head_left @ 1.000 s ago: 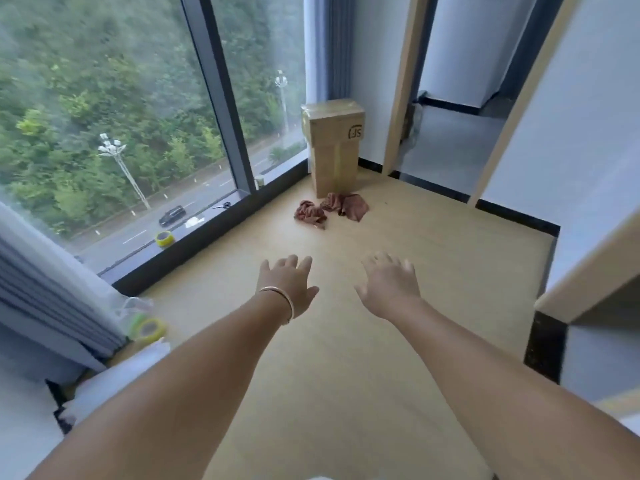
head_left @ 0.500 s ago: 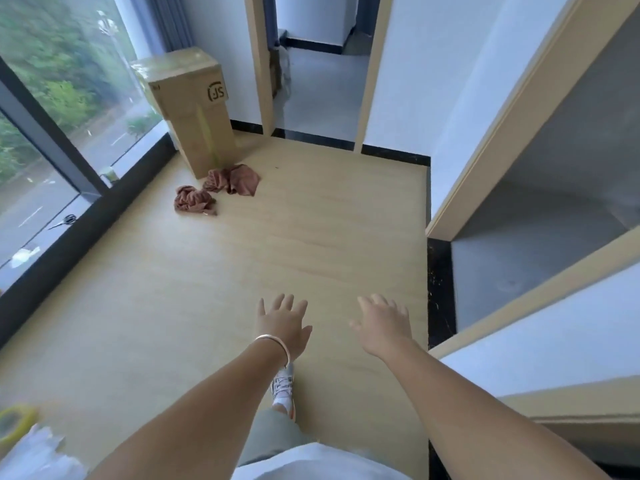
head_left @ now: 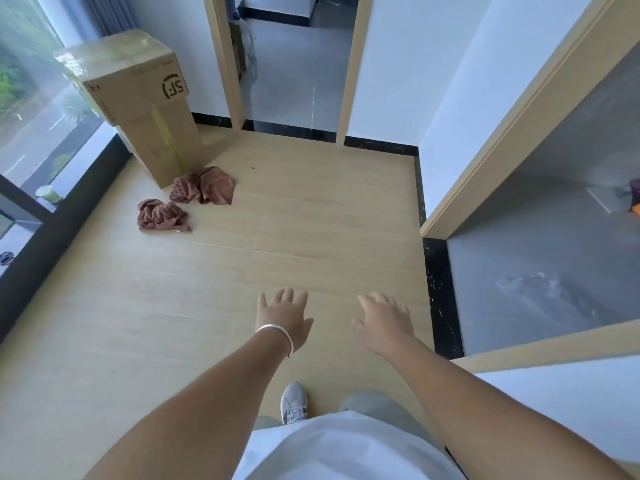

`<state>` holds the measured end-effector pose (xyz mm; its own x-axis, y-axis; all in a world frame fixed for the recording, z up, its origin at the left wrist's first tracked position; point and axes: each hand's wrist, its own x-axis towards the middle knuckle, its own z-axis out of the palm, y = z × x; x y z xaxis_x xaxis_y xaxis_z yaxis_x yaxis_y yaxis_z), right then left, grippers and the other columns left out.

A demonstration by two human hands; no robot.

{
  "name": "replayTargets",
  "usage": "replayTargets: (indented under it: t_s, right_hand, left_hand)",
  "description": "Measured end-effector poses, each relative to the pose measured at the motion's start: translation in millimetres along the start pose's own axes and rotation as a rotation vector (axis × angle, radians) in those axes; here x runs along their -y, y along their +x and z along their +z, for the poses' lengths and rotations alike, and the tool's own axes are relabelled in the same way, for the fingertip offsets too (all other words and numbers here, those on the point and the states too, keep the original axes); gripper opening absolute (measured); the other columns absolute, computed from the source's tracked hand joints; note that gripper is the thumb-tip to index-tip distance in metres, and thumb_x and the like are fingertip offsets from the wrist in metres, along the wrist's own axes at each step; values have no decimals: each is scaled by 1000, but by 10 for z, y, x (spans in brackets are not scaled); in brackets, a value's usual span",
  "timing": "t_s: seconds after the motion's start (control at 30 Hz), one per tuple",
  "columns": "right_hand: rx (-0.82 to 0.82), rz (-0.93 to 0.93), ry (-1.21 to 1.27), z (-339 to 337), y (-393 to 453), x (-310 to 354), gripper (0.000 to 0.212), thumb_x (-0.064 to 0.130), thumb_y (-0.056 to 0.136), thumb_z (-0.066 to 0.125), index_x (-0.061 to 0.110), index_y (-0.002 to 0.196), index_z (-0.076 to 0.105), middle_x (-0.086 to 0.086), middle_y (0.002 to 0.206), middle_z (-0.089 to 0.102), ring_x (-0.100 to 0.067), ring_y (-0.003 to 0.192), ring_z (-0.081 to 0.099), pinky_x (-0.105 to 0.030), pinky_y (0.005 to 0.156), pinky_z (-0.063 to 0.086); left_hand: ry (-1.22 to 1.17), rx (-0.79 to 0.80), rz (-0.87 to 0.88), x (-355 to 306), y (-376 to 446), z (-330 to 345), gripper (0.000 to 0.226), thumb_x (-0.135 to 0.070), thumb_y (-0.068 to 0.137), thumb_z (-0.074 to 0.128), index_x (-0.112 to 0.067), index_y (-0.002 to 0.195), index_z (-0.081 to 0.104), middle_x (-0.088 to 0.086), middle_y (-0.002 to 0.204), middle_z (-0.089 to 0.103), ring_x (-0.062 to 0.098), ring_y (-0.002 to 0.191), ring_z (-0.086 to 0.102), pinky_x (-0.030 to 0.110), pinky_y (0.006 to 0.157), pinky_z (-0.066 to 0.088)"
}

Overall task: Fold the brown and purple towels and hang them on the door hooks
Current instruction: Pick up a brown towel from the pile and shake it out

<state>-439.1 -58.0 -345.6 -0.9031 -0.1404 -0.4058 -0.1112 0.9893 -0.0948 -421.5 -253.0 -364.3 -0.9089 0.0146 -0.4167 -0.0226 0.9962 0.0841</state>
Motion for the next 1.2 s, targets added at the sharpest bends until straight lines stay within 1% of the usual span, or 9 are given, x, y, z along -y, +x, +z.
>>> replayTargets:
  t_s: [0.17, 0.37, 0.43, 0.57, 0.67, 0.8, 0.93, 1.07, 1.2]
  right_hand:
    - [-14, 11, 4, -172, 468, 26, 48, 40, 92, 46, 25, 138, 43, -1, 138, 46, -24, 129, 40, -42, 104, 31]
    - [-40, 22, 33, -367, 1159, -219, 52, 38, 91, 49, 26, 140, 42, 0, 138, 46, -22, 130, 38, -42, 107, 28]
    - [-55, 15, 28, -458, 1448, -365, 53, 39, 92, 48, 26, 142, 40, 1, 142, 45, -22, 135, 33, -43, 111, 23]
    - [-59, 6, 26, -718, 2140, -709, 58, 47, 94, 43, 26, 147, 33, 2, 154, 32, -22, 148, 10, -47, 119, 6]
    - [-57, 5, 49, -988, 2655, -1001, 64, 51, 93, 42, 27, 150, 27, 0, 159, 23, -22, 148, 6, -48, 119, 2]
    - [-47, 11, 59, -1363, 3219, -1404, 66, 51, 93, 42, 27, 151, 24, -2, 160, 19, -22, 148, 5, -49, 119, 2]
    - [-52, 46, 34, -1678, 3732, -1783, 61, 47, 94, 42, 26, 149, 26, -1, 157, 25, -23, 148, 6, -50, 119, 4]
    - [-34, 94, 64, -1874, 4096, -1988, 61, 44, 95, 40, 26, 150, 25, -1, 156, 27, -23, 148, 6, -49, 119, 2]
    - [-8, 114, 57, -2002, 4543, -2148, 61, 49, 96, 38, 25, 150, 25, -1, 157, 25, -22, 148, 6, -49, 119, 2]
  left_hand:
    - [23, -17, 59, 29, 527, -210, 60, -48, 98, 37, -27, 150, 16, 1, 154, 26, 20, 145, 18, 52, 117, 11]
    - [88, 15, 88, -164, 1195, -362, 65, -54, 99, 27, -29, 153, 2, 4, 161, 7, 22, 149, 1, 56, 117, 1]
    - [105, 24, 87, -255, 1488, -441, 66, -57, 98, 23, -30, 153, 0, 4, 162, 4, 23, 149, -2, 57, 116, -1]
    - [162, 24, 62, -482, 2196, -715, 68, -63, 96, 15, -31, 153, -3, 4, 162, -5, 24, 148, -11, 59, 115, -5]
    - [187, 18, 52, -746, 2747, -983, 71, -66, 94, 12, -32, 153, -6, 4, 161, -14, 25, 147, -16, 59, 115, -8]
    - [202, 24, 52, -1085, 3380, -1325, 72, -67, 94, 12, -32, 153, -9, 5, 160, -18, 25, 148, -15, 59, 115, -7]
    - [202, 7, 59, -1352, 3967, -1647, 71, -65, 95, 14, -31, 153, -9, 6, 161, -17, 26, 148, -13, 59, 116, -5]
    - [192, 24, 68, -1530, 4454, -1903, 71, -63, 96, 16, -30, 153, -8, 6, 161, -14, 26, 148, -11, 58, 116, -4]
    - [187, 28, 84, -1631, 5022, -2157, 70, -63, 96, 16, -30, 153, -7, 5, 161, -14, 25, 148, -10, 58, 116, -5]
